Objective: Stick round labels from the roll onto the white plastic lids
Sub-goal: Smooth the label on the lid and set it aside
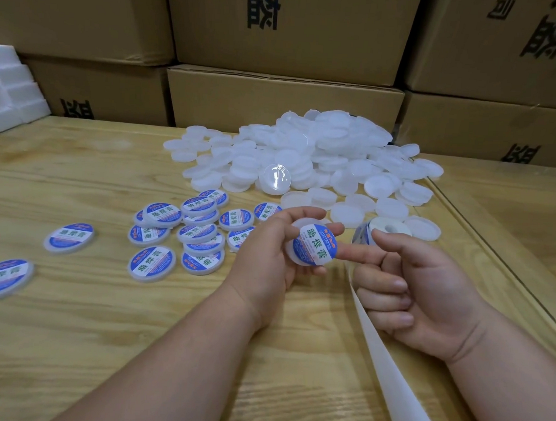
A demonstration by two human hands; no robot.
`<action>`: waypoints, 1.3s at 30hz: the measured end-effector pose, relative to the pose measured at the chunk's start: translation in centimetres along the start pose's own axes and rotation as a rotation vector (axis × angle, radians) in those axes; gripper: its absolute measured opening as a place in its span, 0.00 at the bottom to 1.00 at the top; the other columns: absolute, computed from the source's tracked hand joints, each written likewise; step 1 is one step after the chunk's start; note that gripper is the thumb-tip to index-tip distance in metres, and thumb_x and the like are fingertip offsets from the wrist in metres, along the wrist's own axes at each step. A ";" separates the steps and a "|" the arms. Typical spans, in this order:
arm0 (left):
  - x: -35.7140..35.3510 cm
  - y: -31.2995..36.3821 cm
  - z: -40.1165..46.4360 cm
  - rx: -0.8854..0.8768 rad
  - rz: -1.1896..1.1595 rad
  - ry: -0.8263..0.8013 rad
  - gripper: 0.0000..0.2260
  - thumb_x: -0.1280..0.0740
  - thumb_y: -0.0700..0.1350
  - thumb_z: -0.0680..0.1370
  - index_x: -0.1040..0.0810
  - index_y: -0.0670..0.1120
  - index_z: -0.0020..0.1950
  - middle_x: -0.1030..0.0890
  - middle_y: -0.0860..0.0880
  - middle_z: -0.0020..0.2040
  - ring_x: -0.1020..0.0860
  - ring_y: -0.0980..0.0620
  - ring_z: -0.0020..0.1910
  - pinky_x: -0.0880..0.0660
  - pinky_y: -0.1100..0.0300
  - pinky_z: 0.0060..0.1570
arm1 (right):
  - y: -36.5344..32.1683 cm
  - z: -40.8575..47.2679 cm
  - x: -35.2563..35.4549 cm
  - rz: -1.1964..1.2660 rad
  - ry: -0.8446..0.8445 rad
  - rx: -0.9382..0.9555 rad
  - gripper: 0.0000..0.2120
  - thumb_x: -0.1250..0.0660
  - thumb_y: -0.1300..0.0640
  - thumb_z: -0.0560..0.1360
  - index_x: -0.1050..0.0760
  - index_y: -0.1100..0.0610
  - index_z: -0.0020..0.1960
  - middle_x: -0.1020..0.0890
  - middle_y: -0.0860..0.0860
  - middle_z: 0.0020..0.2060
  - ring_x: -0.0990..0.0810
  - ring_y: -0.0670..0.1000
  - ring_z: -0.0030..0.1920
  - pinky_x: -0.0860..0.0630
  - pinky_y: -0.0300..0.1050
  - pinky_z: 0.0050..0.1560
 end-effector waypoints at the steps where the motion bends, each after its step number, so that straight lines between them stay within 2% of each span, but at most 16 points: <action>1: 0.0 -0.1 0.0 -0.003 0.003 -0.002 0.15 0.43 0.42 0.72 0.23 0.42 0.56 0.15 0.37 0.55 0.16 0.44 0.46 0.24 0.58 0.31 | 0.0 0.0 0.0 -0.002 -0.004 0.000 0.27 0.31 0.45 0.69 0.17 0.62 0.61 0.39 0.46 0.23 0.42 0.44 0.21 0.43 0.33 0.18; 6: 0.3 -0.4 0.2 -0.021 0.034 -0.013 0.15 0.45 0.40 0.75 0.23 0.43 0.56 0.15 0.38 0.55 0.15 0.44 0.49 0.23 0.58 0.33 | 0.1 -0.1 0.1 -0.011 -0.033 0.001 0.26 0.26 0.45 0.67 0.16 0.61 0.59 0.38 0.46 0.23 0.41 0.44 0.21 0.43 0.34 0.18; 14: 0.4 -0.6 0.4 -0.022 0.043 -0.029 0.15 0.47 0.36 0.78 0.23 0.43 0.56 0.15 0.38 0.55 0.16 0.43 0.51 0.23 0.58 0.33 | 0.1 -0.1 0.1 -0.002 -0.012 0.007 0.24 0.31 0.46 0.70 0.16 0.62 0.58 0.39 0.46 0.23 0.42 0.44 0.21 0.45 0.34 0.19; 16: 0.4 -0.5 0.4 -0.022 0.044 -0.032 0.14 0.45 0.39 0.76 0.23 0.43 0.56 0.15 0.38 0.55 0.16 0.43 0.51 0.23 0.58 0.33 | 0.1 -0.1 0.1 -0.006 -0.017 0.007 0.24 0.30 0.46 0.70 0.16 0.62 0.58 0.39 0.46 0.23 0.42 0.44 0.21 0.45 0.34 0.19; 20: 0.4 -0.5 0.4 -0.024 0.042 -0.043 0.17 0.42 0.42 0.70 0.23 0.43 0.56 0.15 0.38 0.54 0.15 0.43 0.52 0.23 0.57 0.33 | 0.1 -0.1 0.0 -0.010 -0.049 0.006 0.27 0.22 0.46 0.65 0.16 0.62 0.58 0.39 0.46 0.23 0.41 0.44 0.21 0.43 0.34 0.18; 25: 0.5 -0.6 0.5 -0.031 0.079 -0.039 0.17 0.42 0.43 0.71 0.23 0.43 0.57 0.14 0.39 0.54 0.15 0.44 0.51 0.23 0.57 0.34 | 0.0 -0.1 0.0 -0.004 -0.010 0.004 0.23 0.31 0.46 0.69 0.16 0.61 0.56 0.40 0.46 0.23 0.46 0.44 0.22 0.45 0.34 0.19; 30: 0.5 -0.7 0.6 -0.035 0.109 -0.011 0.16 0.42 0.42 0.72 0.23 0.44 0.56 0.14 0.40 0.54 0.15 0.43 0.52 0.23 0.57 0.34 | 0.0 -0.1 -0.2 -0.017 0.004 0.005 0.23 0.31 0.46 0.69 0.15 0.61 0.55 0.40 0.46 0.23 0.47 0.45 0.23 0.44 0.33 0.18; 33: 0.6 -0.8 0.6 -0.036 0.124 0.001 0.15 0.45 0.37 0.76 0.22 0.45 0.56 0.14 0.41 0.53 0.15 0.42 0.53 0.23 0.57 0.33 | 0.0 -0.1 -0.2 -0.016 0.005 0.006 0.23 0.32 0.46 0.70 0.15 0.61 0.56 0.39 0.46 0.23 0.45 0.44 0.22 0.44 0.33 0.18; 37: 0.5 -0.7 0.6 -0.038 0.171 0.004 0.19 0.42 0.36 0.68 0.21 0.46 0.55 0.13 0.43 0.53 0.15 0.45 0.54 0.22 0.58 0.34 | 0.1 -0.1 -0.1 -0.017 0.001 0.001 0.24 0.32 0.46 0.71 0.16 0.61 0.58 0.40 0.46 0.23 0.42 0.44 0.21 0.43 0.33 0.18; 39: 0.5 -0.8 0.6 -0.048 0.213 0.005 0.20 0.43 0.33 0.69 0.21 0.47 0.55 0.13 0.45 0.53 0.15 0.47 0.54 0.21 0.60 0.35 | 0.1 -0.2 -0.1 -0.022 -0.012 -0.002 0.26 0.30 0.46 0.69 0.17 0.62 0.60 0.40 0.46 0.23 0.42 0.44 0.21 0.43 0.34 0.18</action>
Point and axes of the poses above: each hand's wrist, its own z-axis towards the middle knuckle, its own x-axis out of the back of the hand, y = z × x, the point moved 1 cm from there along z, towards the middle knuckle
